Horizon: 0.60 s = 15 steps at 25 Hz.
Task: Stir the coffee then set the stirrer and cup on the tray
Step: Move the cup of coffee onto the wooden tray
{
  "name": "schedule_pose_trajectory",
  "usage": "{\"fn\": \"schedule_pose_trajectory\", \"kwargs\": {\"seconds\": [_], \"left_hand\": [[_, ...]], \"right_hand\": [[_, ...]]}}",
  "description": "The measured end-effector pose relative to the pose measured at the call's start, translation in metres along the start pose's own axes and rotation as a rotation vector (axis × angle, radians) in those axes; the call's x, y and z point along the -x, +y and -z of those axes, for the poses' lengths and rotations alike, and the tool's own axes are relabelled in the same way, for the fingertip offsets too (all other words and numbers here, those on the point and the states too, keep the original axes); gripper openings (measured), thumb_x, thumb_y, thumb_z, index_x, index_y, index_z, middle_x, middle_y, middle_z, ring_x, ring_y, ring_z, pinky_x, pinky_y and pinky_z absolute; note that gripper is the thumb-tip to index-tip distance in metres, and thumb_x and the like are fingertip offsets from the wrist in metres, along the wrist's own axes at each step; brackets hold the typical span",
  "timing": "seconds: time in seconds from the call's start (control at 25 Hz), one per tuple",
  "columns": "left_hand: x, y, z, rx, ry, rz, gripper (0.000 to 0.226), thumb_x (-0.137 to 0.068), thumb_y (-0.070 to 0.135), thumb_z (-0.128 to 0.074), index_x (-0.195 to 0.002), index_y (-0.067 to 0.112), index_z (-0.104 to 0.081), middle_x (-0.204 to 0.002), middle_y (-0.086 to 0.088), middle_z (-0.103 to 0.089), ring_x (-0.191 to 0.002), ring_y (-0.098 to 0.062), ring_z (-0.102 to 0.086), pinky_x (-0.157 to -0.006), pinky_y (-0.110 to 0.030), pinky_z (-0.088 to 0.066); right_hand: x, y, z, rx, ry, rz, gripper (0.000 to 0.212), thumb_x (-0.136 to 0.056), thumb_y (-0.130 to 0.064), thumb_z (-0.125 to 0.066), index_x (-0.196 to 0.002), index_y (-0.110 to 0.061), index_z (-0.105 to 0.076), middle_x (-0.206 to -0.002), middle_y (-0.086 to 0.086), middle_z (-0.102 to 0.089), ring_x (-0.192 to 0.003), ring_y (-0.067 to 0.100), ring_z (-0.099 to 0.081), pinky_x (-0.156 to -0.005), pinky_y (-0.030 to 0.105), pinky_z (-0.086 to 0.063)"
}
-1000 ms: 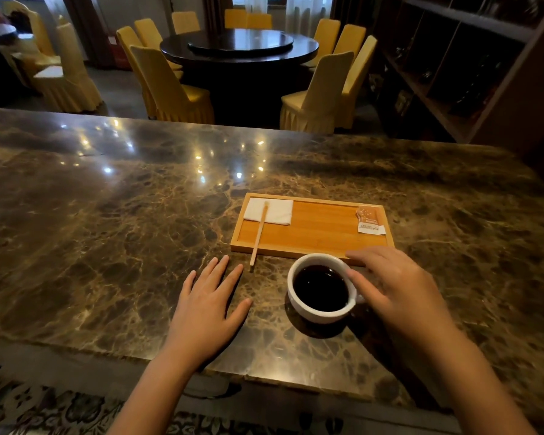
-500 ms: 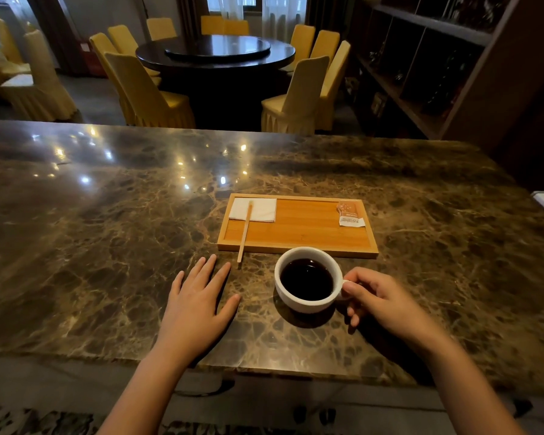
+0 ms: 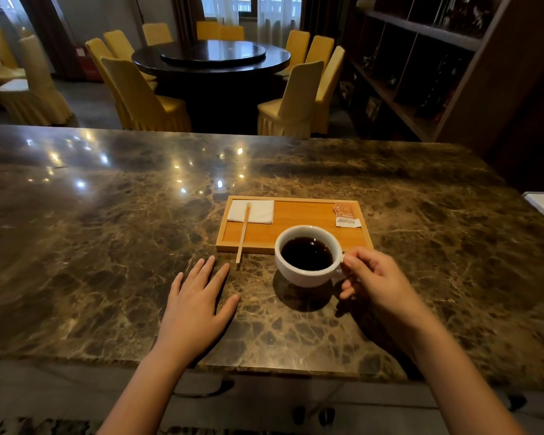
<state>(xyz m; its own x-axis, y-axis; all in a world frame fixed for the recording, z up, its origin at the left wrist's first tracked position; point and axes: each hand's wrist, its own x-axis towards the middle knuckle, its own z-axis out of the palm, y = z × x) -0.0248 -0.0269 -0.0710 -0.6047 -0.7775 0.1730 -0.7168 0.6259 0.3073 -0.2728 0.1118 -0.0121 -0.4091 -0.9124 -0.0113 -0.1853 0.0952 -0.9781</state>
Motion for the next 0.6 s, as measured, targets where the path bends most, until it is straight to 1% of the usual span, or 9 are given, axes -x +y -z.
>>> {"fn": "schedule_pose_trajectory", "kwargs": {"seconds": [0.04, 0.16, 0.2, 0.32, 0.44, 0.52, 0.6], "left_hand": [[0.000, 0.000, 0.000, 0.000, 0.001, 0.000, 0.071, -0.078, 0.064, -0.015, -0.140, 0.029, -0.024, -0.151, -0.003, -0.018, -0.138, -0.014, -0.006, -0.112, -0.045, -0.005], [0.001, 0.001, 0.000, -0.001, -0.001, 0.000, 0.072, -0.078, 0.064, -0.015, -0.140, 0.029, -0.023, -0.151, -0.003, -0.017, -0.138, -0.014, -0.006, -0.112, -0.044, -0.005], [0.001, 0.001, 0.000, 0.006, 0.001, 0.000, 0.072, -0.078, 0.064, -0.015, -0.140, 0.029, -0.023, -0.151, -0.003, -0.017, -0.138, -0.014, -0.006, -0.112, -0.044, -0.005], [0.001, 0.001, 0.001, 0.013, 0.003, 0.002, 0.072, -0.078, 0.064, -0.015, -0.140, 0.029, -0.023, -0.151, -0.002, -0.017, -0.138, -0.014, -0.005, -0.112, -0.044, -0.005], [0.001, 0.001, 0.001, 0.015, 0.008, 0.002, 0.071, -0.078, 0.063, -0.015, -0.139, 0.029, -0.023, -0.151, -0.002, -0.017, -0.137, -0.012, -0.004, -0.112, -0.044, -0.005], [0.001, 0.001, 0.001, 0.015, 0.009, 0.003, 0.071, -0.078, 0.064, -0.015, -0.139, 0.029, -0.023, -0.151, -0.002, -0.017, -0.136, -0.009, -0.002, -0.112, -0.043, -0.004], [0.001, 0.000, 0.001, 0.006, 0.006, 0.002, 0.072, -0.077, 0.064, -0.014, -0.140, 0.030, -0.022, -0.151, -0.002, -0.016, -0.133, -0.007, 0.001, -0.112, -0.043, -0.003]], "right_hand": [[-0.006, -0.002, 0.000, 0.006, 0.022, 0.009, 0.021, -0.095, -0.010, -0.044, -0.084, -0.006, -0.061, -0.070, 0.005, -0.060, -0.049, 0.006, -0.061, -0.048, 0.018, -0.052], [-0.024, -0.007, 0.002, 0.034, 0.083, 0.031, 0.021, -0.096, -0.011, -0.043, -0.089, 0.002, -0.058, -0.075, 0.010, -0.057, -0.049, 0.003, -0.059, -0.047, 0.015, -0.053], [-0.030, -0.008, 0.002, 0.038, 0.102, 0.040, 0.021, -0.096, -0.011, -0.043, -0.090, 0.003, -0.058, -0.077, 0.011, -0.056, -0.049, 0.003, -0.058, -0.047, 0.015, -0.053], [-0.043, -0.009, 0.000, 0.031, 0.151, 0.057, 0.020, -0.097, -0.010, -0.042, -0.088, -0.001, -0.057, -0.076, 0.009, -0.053, -0.050, 0.004, -0.056, -0.047, 0.015, -0.053], [-0.053, -0.005, -0.001, 0.016, 0.196, 0.051, 0.021, -0.097, -0.010, -0.041, -0.084, -0.006, -0.057, -0.070, 0.004, -0.051, -0.046, 0.001, -0.055, -0.046, 0.014, -0.053], [-0.059, -0.002, -0.001, 0.015, 0.218, 0.033, 0.023, -0.097, -0.011, -0.041, -0.082, -0.009, -0.059, -0.070, 0.004, -0.052, -0.048, 0.003, -0.056, -0.047, 0.015, -0.053], [-0.063, 0.000, -0.001, 0.025, 0.225, 0.018, 0.022, -0.097, -0.011, -0.041, -0.088, -0.004, -0.060, -0.072, 0.005, -0.053, -0.053, 0.009, -0.055, -0.047, 0.014, -0.053]]}}
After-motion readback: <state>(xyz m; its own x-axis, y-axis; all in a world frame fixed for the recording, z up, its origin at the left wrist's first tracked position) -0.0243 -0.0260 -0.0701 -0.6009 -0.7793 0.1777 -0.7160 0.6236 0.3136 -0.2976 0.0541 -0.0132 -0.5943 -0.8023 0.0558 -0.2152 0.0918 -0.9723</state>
